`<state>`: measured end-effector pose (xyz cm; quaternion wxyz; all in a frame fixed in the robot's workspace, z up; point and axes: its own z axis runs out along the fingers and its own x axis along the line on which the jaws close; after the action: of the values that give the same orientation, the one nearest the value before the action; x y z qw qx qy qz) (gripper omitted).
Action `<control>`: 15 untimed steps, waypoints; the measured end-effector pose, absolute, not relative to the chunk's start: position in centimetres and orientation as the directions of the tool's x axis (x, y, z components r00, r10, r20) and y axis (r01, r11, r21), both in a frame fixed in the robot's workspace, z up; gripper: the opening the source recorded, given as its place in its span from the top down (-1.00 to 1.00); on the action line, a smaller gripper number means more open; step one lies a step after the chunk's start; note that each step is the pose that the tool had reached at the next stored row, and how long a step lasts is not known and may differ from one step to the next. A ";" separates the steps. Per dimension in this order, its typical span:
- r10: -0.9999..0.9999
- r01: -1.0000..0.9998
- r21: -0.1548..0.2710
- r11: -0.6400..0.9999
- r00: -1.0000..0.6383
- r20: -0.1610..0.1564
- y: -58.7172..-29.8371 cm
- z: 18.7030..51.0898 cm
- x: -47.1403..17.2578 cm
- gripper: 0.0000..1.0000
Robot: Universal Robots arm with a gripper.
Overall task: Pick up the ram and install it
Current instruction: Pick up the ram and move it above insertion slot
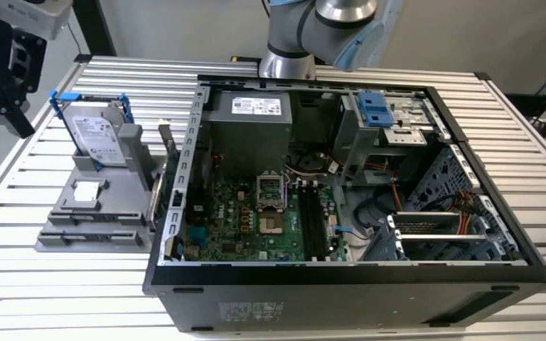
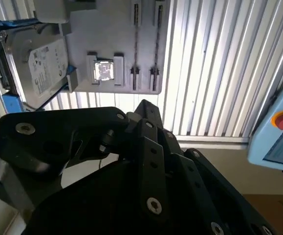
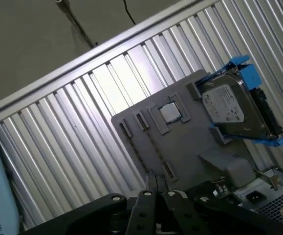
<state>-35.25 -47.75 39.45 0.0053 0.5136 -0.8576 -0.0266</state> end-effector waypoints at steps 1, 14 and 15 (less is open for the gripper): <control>-0.890 -0.889 0.051 0.455 -0.456 -0.018 -47.8 39.5 -35.2 1.00; -0.970 -0.971 0.012 0.240 -0.240 -0.032 -47.7 39.4 -35.2 1.00; -0.974 -0.975 0.012 0.222 -0.222 -0.032 -47.7 39.4 -35.2 1.00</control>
<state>-35.24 -47.75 39.45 -0.0090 0.6234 -0.7817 -0.0146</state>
